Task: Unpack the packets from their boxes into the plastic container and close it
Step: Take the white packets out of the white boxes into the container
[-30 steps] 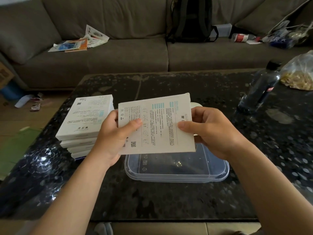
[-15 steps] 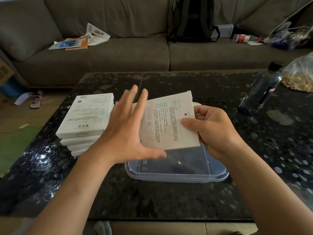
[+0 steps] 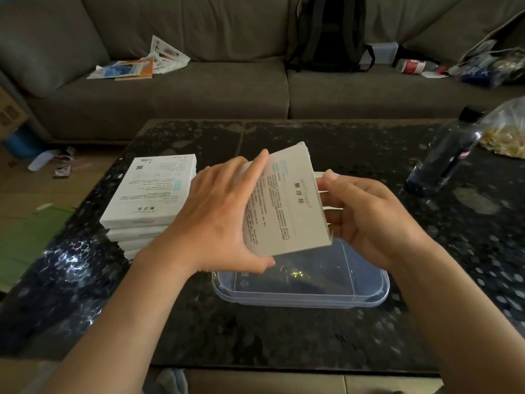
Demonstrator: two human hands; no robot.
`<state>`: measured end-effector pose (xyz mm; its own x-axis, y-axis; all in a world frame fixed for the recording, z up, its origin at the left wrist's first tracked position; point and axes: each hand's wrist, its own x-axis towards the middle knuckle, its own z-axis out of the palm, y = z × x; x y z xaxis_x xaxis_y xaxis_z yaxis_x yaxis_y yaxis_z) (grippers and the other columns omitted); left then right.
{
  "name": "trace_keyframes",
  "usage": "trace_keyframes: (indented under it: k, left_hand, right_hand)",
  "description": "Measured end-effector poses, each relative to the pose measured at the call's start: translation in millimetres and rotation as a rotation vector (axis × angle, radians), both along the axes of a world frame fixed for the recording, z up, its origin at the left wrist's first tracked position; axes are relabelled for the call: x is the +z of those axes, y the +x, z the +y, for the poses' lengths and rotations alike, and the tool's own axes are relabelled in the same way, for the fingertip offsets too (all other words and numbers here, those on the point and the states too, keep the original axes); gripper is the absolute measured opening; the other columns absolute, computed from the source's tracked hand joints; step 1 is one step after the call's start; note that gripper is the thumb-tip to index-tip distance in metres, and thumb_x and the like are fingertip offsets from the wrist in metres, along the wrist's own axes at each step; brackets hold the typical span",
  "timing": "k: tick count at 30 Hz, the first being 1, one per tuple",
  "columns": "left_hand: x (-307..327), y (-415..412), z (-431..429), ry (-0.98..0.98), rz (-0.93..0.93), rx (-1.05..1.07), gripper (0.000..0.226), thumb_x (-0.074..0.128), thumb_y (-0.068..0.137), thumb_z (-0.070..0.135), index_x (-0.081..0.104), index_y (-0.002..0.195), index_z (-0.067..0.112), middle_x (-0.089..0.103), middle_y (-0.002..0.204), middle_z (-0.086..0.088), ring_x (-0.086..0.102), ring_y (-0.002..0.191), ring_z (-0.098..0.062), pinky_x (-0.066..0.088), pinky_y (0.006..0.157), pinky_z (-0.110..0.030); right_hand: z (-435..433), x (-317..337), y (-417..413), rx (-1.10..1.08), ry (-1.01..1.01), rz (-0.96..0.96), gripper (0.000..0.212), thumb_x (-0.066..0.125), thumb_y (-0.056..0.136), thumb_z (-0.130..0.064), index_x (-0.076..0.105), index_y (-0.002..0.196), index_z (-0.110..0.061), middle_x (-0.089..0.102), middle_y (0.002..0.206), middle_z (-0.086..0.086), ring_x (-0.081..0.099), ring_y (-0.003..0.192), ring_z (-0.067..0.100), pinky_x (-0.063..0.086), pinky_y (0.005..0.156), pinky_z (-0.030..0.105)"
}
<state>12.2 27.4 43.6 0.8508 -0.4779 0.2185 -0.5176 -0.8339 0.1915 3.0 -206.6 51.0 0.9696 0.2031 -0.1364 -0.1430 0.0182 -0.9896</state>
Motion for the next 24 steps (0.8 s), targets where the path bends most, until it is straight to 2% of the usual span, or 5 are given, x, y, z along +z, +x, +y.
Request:
trace_keyframes:
  k: [4,8,14,18,24]
  left_hand:
    - [0.9,0.7,6.0,-0.024,0.035,0.005,0.139,0.078,0.050,0.073,-0.003,0.156,0.034,0.018,0.150,0.012,0.019,0.137,-0.011,0.020,0.114,-0.038]
    - [-1.7,0.8,2.8,0.029,0.022,-0.008,0.139,0.075,0.050,0.076,-0.003,0.156,0.033,0.019,0.148,0.012,0.020,0.138,-0.012,0.018,0.116,-0.038]
    - [-1.6,-4.6,-4.3,0.099,-0.034,-0.015,0.138,0.070,0.050,0.079,-0.002,0.157,0.030,0.024,0.146,0.006,0.026,0.136,-0.019,0.022,0.116,-0.043]
    - [-0.7,-9.6,-9.8,0.138,-0.064,-0.001,0.137,0.069,0.051,0.078,-0.003,0.157,0.029,0.023,0.148,0.003,0.025,0.136,-0.022,0.022,0.117,-0.051]
    - [-2.8,-9.4,-9.1,0.171,-0.063,0.032,0.136,0.070,0.050,0.078,-0.003,0.155,0.031,0.022,0.148,0.002,0.022,0.135,-0.023,0.020,0.117,-0.051]
  right_hand:
    - [-8.1,4.9,1.9,-0.062,-0.216,-0.105,0.016,0.061,0.097,-0.022,0.073,0.106,-0.014,0.078,0.097,-0.002,0.076,0.092,0.016,0.064,0.072,0.032]
    - [-10.2,0.4,2.7,-0.194,-0.567,-0.303,0.019,0.078,0.082,-0.036,0.067,0.093,-0.024,0.072,0.091,-0.011,0.071,0.079,0.008,0.058,0.058,0.021]
    - [-6.0,-3.7,4.8,-0.078,-0.521,-0.258,0.022,0.076,0.087,-0.020,0.057,0.092,-0.010,0.073,0.087,0.001,0.076,0.073,0.013,0.056,0.048,0.024]
    - [-2.7,-9.8,7.3,-0.044,-0.645,-0.248,0.027,0.079,0.085,-0.018,0.055,0.095,-0.011,0.071,0.089,-0.006,0.071,0.075,-0.007,0.058,0.052,0.020]
    - [-1.2,-11.3,8.6,-0.041,-0.597,-0.204,0.025,0.081,0.084,-0.016,0.061,0.099,-0.012,0.072,0.091,-0.006,0.075,0.077,0.004,0.060,0.054,0.025]
